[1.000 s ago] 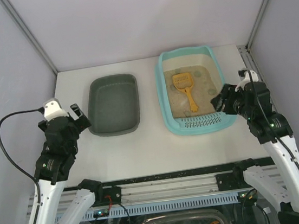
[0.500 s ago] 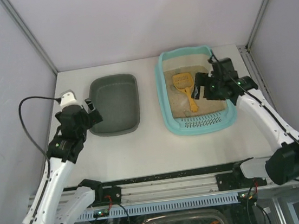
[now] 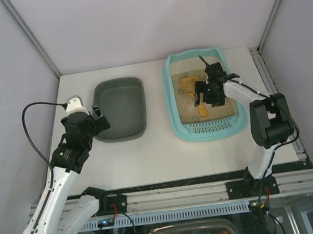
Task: Clean the litter box
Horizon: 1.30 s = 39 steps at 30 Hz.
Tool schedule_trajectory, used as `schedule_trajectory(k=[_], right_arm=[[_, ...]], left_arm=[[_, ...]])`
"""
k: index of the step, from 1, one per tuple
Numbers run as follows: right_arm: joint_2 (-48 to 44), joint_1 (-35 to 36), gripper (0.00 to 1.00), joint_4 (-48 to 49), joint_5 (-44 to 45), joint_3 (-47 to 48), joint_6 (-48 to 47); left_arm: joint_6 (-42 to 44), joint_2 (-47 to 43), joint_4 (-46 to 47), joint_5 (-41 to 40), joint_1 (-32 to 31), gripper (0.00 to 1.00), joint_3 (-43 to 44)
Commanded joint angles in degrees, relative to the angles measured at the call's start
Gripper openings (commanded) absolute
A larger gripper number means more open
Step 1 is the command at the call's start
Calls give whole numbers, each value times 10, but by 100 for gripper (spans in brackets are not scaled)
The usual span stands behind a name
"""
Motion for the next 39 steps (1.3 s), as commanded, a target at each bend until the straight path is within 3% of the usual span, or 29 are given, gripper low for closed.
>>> schedule_trajectory(k=[1,8,13,18,22,26,29,34,39], right_arm=[[25,-3,85,77,-17,8,-15],[88,5,81,107,-15,29,-7],[121,12,67,124,-16,49,-6],[134,20,26,109,1,72,-9],[114,31,0,91,23,74,-15],[79,44,0,50,50,84,-20],[44,72,0,11,103,94,-31],[-7,93,0,-37,161,97,-54],[-49,94,0,-57,148,97,-74]], left_arm=[[11,8,25,-7,-2,100,-9],[14,19,23,-18,-2,100,-5],[13,14,25,-35,-3,100,-6],[14,24,23,-38,-2,100,-4],[9,43,15,-11,-2,100,20],[-21,141,-46,105,-3,100,181],[-17,223,-40,216,-3,100,306],[-14,436,-90,404,-4,100,563],[-49,581,-65,459,-13,100,686]])
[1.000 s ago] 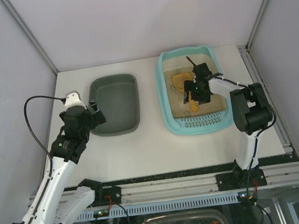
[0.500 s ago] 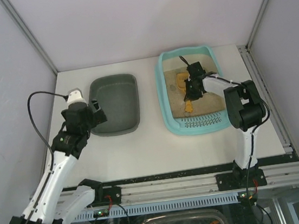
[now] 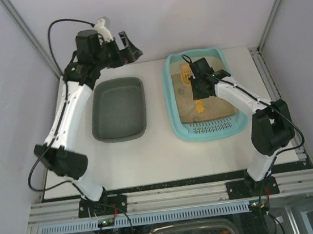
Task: Clean the litter box
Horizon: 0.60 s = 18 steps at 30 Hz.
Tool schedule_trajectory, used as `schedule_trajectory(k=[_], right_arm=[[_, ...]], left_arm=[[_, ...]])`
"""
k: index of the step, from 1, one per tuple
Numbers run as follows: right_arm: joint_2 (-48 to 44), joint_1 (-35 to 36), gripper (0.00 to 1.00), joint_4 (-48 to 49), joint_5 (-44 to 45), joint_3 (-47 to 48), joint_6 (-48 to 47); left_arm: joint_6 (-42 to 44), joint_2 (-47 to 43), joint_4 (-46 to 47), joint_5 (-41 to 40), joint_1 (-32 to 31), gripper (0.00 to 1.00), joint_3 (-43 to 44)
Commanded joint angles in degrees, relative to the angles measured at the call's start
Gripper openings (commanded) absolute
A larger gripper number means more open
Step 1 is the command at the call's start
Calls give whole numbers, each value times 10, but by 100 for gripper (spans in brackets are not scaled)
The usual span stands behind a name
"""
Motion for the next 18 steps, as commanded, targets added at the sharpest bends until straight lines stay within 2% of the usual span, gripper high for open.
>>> schedule_trajectory(k=[1,7,13,18], right_arm=[[-49,-3,0,-30,6,20,-36],[-127,-1,0,-24,-70,-3,-51],[-161,6,0,-8,-143,-21,-38],[-154,24,0,-4,-138,-22,-33]], left_arm=[[-41,120,-11,124,-8,100,96],[-54,237,-9,115,-31,100,172],[-70,280,17,118,-58,100,191],[-90,279,48,134,-69,100,173]])
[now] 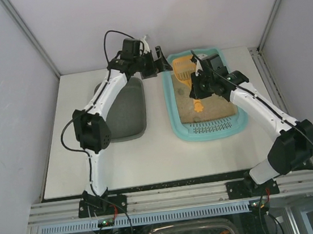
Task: Clean the litter box
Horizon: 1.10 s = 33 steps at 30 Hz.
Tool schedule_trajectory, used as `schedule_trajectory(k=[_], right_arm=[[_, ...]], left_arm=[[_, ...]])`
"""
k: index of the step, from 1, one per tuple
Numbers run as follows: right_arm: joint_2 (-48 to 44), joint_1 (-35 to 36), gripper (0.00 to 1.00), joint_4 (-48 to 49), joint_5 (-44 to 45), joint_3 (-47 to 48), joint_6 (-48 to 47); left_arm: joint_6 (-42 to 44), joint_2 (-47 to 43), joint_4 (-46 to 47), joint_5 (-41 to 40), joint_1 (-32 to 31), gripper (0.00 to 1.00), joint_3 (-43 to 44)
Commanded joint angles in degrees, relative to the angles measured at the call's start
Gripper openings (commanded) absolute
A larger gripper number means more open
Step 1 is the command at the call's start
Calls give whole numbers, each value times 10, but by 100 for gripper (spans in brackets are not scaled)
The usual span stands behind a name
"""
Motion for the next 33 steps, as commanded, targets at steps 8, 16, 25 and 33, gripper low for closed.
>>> schedule_trajectory(k=[8,16,25,33], right_arm=[[1,21,0,13,-4,-10,2],[-2,19,0,19,-2,-28,-1],[-5,25,0,42,-28,-33,4],[-12,28,0,42,-43,-34,3]], left_arm=[[-36,-73,93,42,-13,100,-27],[-39,-114,114,52,-10,100,-65],[-42,-99,127,77,-24,100,-83],[-34,-59,112,75,-51,100,-60]])
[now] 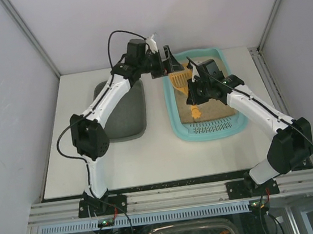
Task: Clean the litter box
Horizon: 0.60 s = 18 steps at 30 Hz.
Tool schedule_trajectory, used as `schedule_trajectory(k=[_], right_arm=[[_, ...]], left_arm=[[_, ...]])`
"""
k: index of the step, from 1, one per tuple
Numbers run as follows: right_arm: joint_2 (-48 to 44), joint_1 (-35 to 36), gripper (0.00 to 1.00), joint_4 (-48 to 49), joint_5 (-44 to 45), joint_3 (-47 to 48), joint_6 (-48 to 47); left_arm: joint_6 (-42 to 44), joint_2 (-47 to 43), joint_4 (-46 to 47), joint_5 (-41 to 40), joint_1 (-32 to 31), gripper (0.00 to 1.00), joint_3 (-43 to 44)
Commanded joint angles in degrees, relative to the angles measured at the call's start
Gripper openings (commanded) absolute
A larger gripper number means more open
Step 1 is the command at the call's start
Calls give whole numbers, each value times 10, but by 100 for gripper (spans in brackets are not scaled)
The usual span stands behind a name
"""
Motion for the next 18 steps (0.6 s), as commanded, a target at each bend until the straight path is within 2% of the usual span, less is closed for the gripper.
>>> schedule_trajectory(k=[1,5,8,9,10,12,13,15,18], right_arm=[[-18,6,0,27,-12,1,-2],[-17,5,0,26,-7,2,-4],[-19,6,0,24,-10,2,-7],[-20,6,0,24,-10,1,-8],[-21,6,0,24,-11,-1,-9],[-24,5,0,26,-11,-7,-10],[-27,6,0,29,-11,-11,-9],[-34,5,0,38,-17,-21,-6],[-44,6,0,47,-21,-32,-2]], left_arm=[[5,22,-3,19,-8,100,25],[5,28,-2,17,-15,100,27],[9,29,-2,10,-17,90,23],[10,30,-1,8,-17,83,21],[12,30,-3,5,-17,71,20],[13,28,-2,-2,-16,40,17],[14,26,-1,-2,-16,29,16],[13,23,3,3,-13,16,17],[3,22,20,29,-6,2,18]])
